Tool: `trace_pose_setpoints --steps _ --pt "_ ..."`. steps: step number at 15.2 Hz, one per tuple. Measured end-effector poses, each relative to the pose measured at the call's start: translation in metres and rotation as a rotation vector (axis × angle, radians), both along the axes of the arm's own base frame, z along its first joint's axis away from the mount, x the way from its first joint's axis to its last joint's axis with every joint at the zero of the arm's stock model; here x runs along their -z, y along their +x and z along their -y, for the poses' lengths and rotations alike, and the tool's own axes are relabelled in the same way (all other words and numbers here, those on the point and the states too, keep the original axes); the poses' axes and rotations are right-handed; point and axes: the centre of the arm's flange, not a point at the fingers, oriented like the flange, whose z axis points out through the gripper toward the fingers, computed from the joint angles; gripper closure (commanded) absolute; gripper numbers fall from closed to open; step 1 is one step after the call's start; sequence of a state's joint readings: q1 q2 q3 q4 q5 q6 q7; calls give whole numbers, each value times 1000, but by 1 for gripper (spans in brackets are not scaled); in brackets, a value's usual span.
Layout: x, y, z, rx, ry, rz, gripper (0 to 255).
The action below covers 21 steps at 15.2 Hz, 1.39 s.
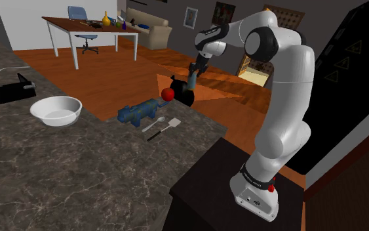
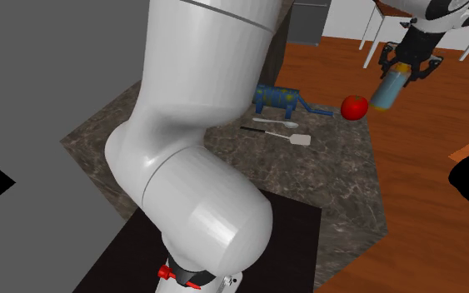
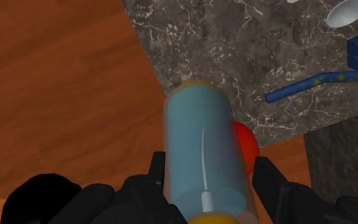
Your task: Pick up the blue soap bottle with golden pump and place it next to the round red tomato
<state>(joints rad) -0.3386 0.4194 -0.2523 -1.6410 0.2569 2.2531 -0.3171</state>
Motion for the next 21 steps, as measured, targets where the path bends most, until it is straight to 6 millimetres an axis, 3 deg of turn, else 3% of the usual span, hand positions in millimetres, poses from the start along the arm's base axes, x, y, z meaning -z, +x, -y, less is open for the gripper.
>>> trace_pose_setpoints --steps 21 --pt "111 -1 0 0 0 0 255"
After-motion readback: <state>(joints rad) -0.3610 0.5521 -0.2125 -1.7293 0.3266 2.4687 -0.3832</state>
